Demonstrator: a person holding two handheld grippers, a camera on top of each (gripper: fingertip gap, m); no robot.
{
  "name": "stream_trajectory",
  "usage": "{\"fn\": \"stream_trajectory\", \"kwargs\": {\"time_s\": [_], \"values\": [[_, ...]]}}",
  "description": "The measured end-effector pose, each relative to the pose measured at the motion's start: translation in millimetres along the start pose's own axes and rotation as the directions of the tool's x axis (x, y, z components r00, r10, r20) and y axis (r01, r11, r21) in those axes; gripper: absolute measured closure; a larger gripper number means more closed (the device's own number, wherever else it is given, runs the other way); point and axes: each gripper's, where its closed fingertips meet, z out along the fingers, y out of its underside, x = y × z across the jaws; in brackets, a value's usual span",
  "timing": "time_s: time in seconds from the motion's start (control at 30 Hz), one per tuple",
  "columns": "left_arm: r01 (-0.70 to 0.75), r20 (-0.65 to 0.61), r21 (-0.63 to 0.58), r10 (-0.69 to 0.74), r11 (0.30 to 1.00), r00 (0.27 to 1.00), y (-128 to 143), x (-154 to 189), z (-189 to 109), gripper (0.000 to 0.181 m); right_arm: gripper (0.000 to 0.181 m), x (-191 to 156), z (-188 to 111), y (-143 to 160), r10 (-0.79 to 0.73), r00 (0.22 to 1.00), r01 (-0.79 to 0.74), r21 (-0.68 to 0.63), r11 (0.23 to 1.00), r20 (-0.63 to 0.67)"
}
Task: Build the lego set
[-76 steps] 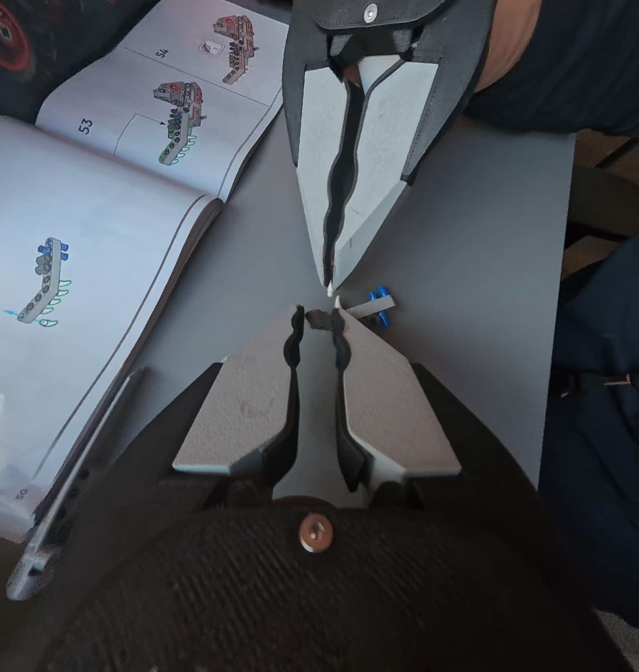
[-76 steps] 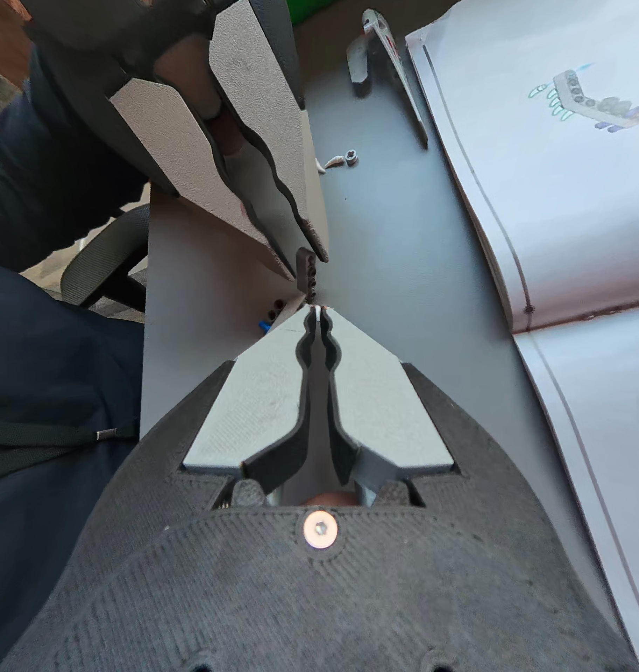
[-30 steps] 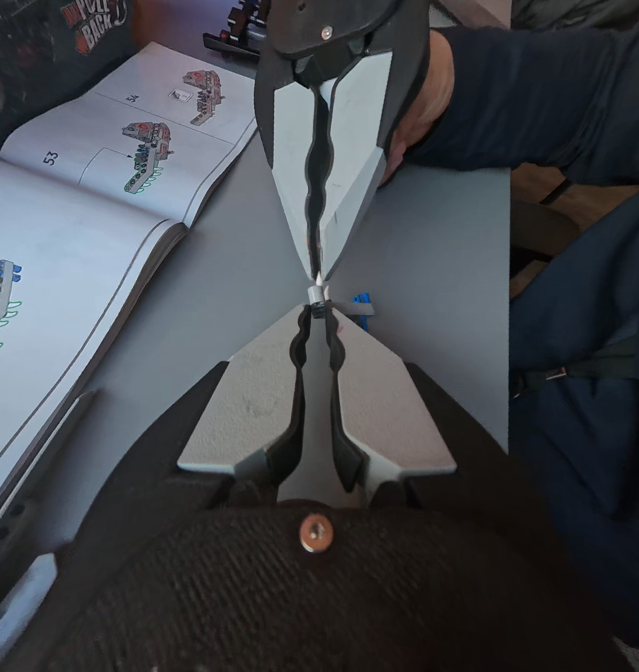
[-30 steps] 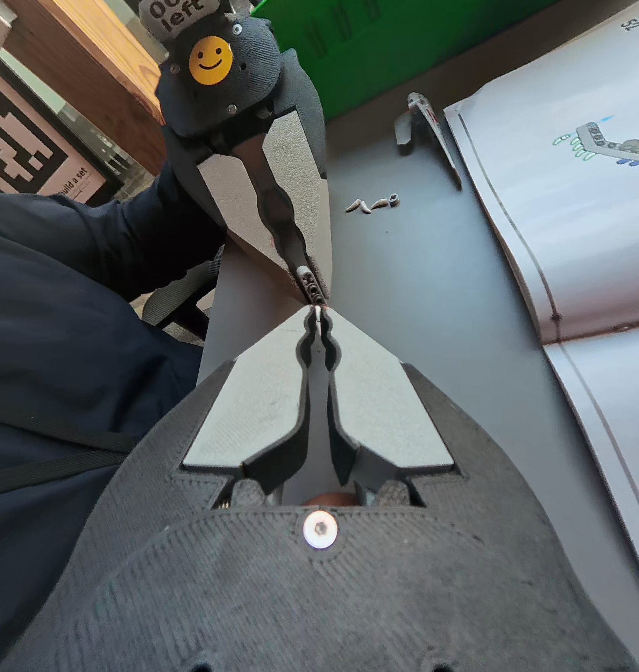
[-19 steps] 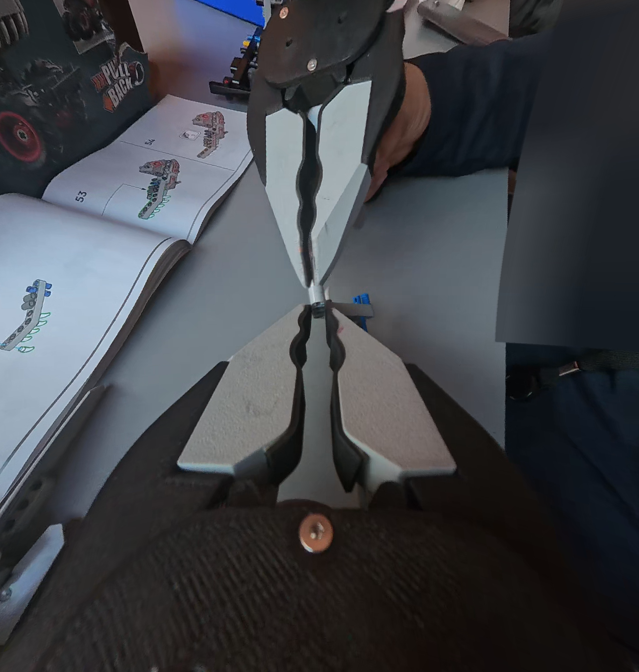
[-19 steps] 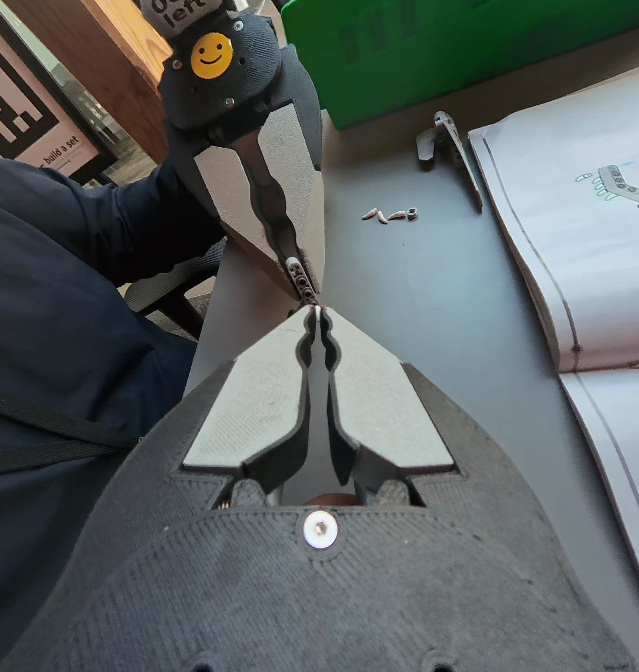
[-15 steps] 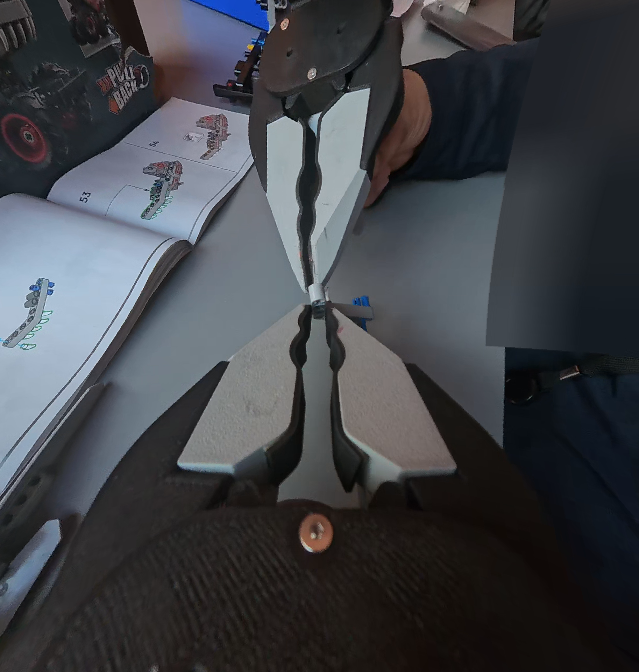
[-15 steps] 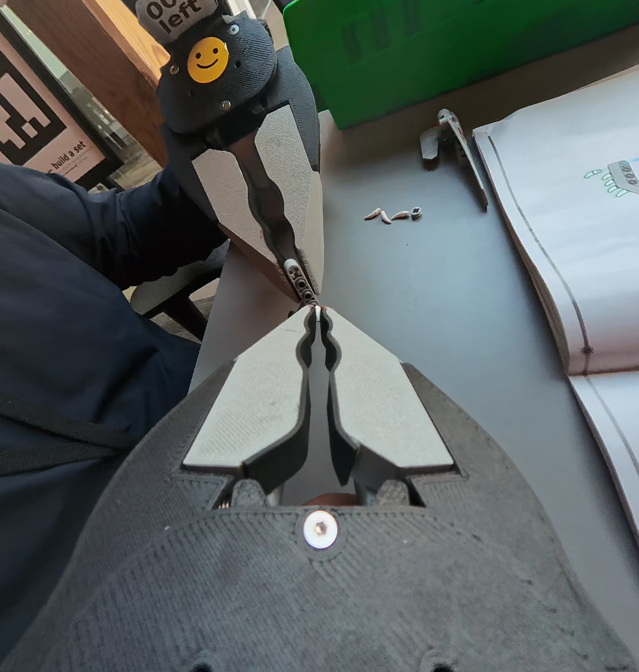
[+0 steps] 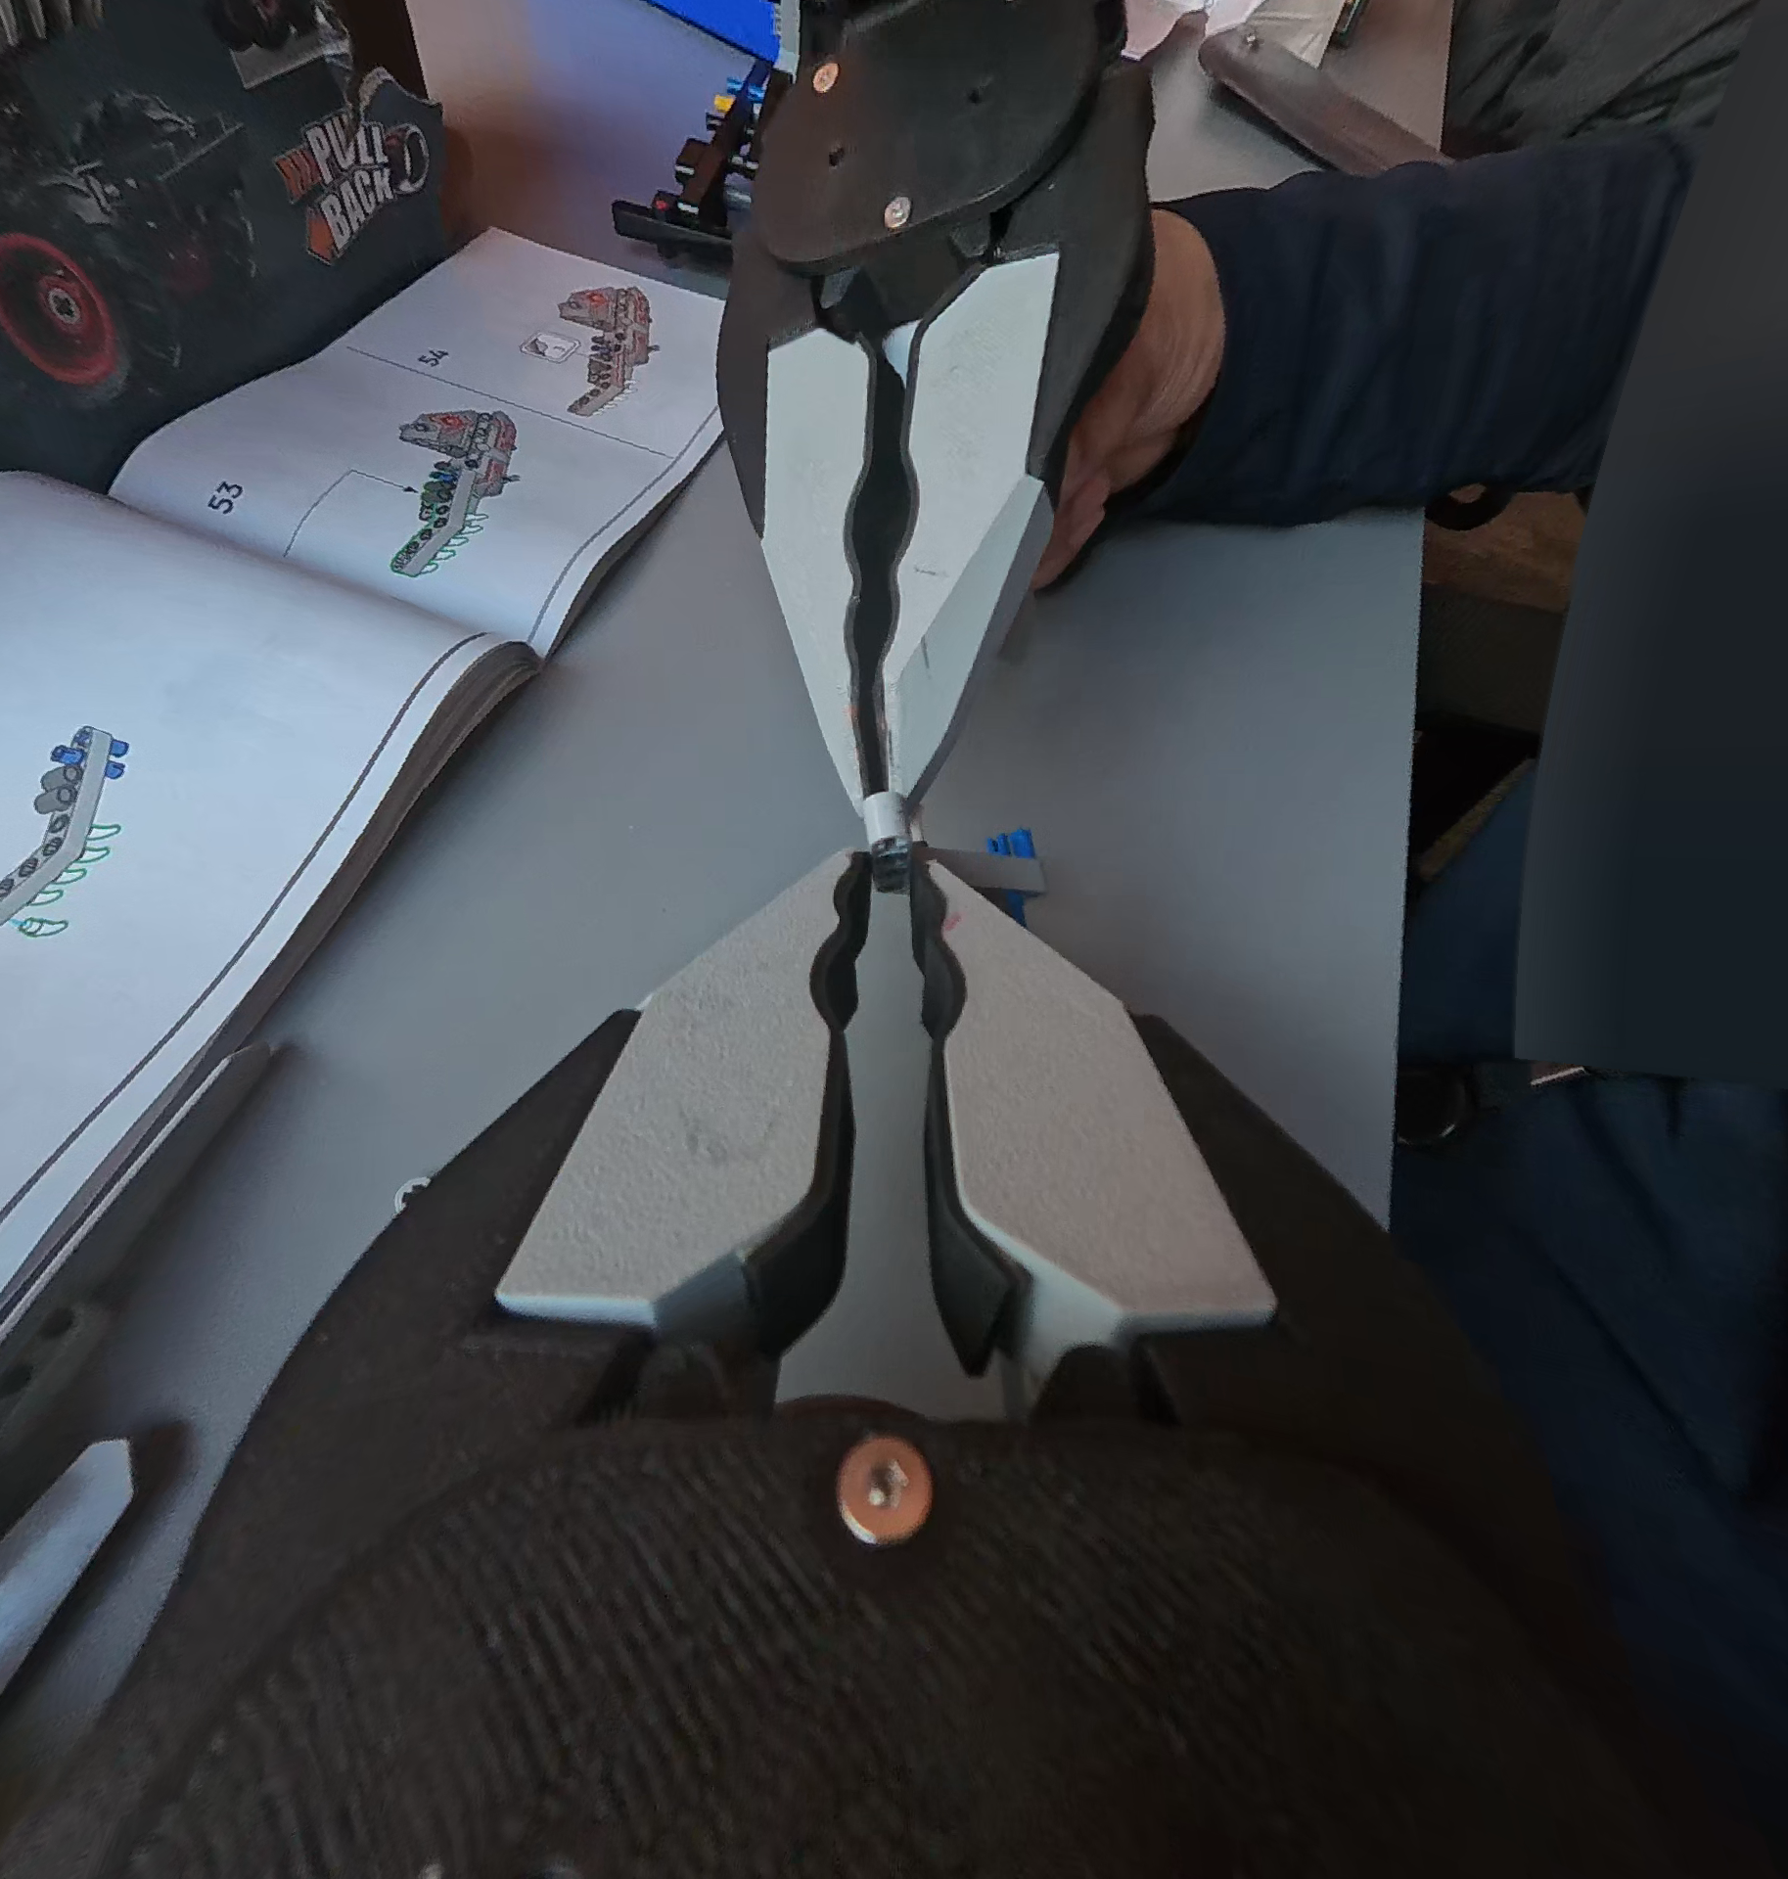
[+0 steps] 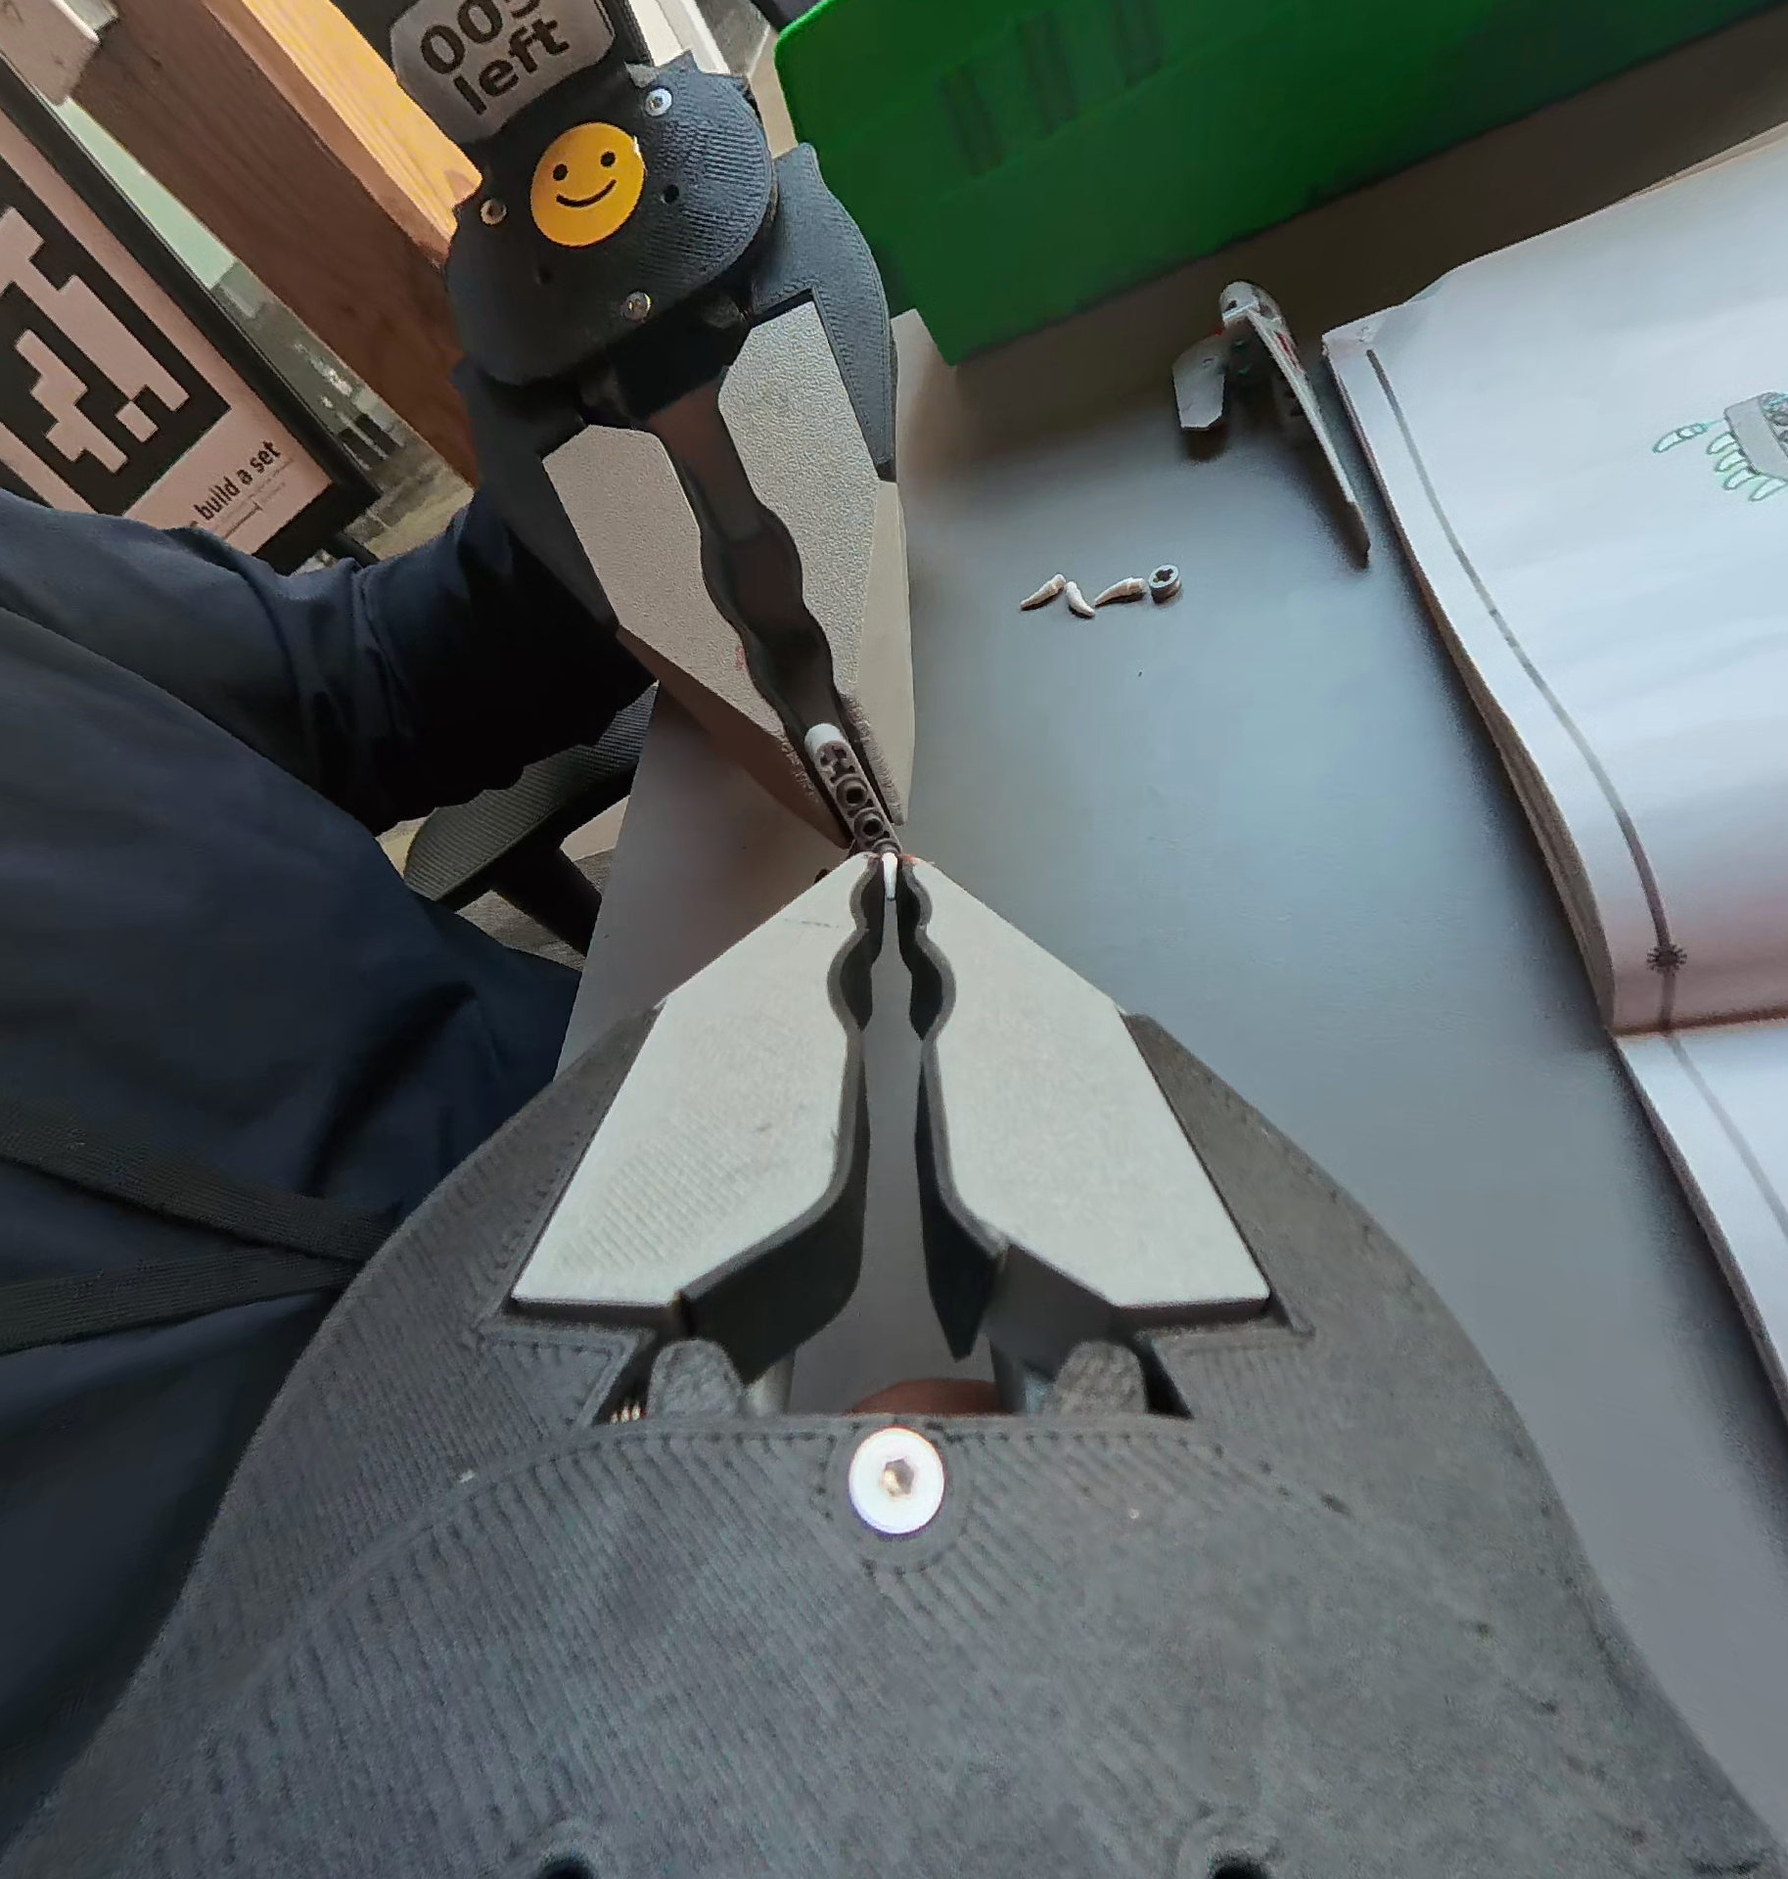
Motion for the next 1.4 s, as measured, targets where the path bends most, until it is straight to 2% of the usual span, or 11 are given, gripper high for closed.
{"fn": "stream_trajectory", "kwargs": {"time_s": [0.2, 0.4, 0.6, 0.73, 0.8, 0.93, 1.0, 1.1, 1.17, 1.4], "values": [[-0.014, 0.015, 0.008, 0.014, 1.000, 1.000, -1, 0, -1, 0.177, 0.181, -1, 0, -1, 0.052, 0.998, -0.053, 0.015, 0.998, 0.038], [-0.017, 0.023, 0.105, 0.015, 0.994, 1.000, -11, 4, -12, 0.177, 0.181, -9, -1, -12, 0.033, 0.997, -0.039, 0.081, 0.996, 0.069], [0.157, 0.046, -0.049, -0.155, 0.986, 0.987, 10, -11, 2, 0.176, 0.181, 12, 3, 4, 0.040, 0.996, -0.042, -0.022, 0.999, -0.084], [0.250, -0.007, -0.089, -0.252, 0.964, 0.968, 15, -14, 6, 0.177, 0.181, 16, 4, 8, 0.067, 0.992, -0.072, -0.043, 0.996, -0.108], [0.242, -0.036, -0.063, -0.244, 0.968, 0.969, 9, -13, 5, 0.177, 0.181, 17, 4, 9, 0.082, 0.991, -0.087, -0.042, 0.995, -0.110], [0.176, -0.047, 0.013, -0.175, 0.984, 0.983, -3, -9, 2, 0.176, 0.181, 9, 1, 0, 0.109, 0.993, -0.108, 0.020, 0.994, -0.036], [0.159, -0.018, 0.043, -0.159, 0.986, 0.987, -6, -12, -1, 0.176, 0.181, 11, -2, -5, 0.136, 0.990, -0.135, 0.055, 0.989, -0.025], [0.240, 0.053, -0.077, -0.236, 0.968, 0.970, 16, -25, 2, 0.177, 0.181, 21, -5, 0, 0.131, 0.987, -0.129, 0.027, 0.991, -0.089], [0.280, 0.021, -0.135, -0.280, 0.950, 0.960, 24, -22, 5, 0.175, 0.181, 26, -4, 5, 0.092, 0.986, -0.094, -0.011, 0.995, -0.140], [0.317, 0.035, -0.157, -0.315, 0.936, 0.948, 28, -27, 6, 0.170, 0.181, 25, -3, 7, 0.077, 0.986, -0.081, -0.025, 0.996, -0.149]]}}
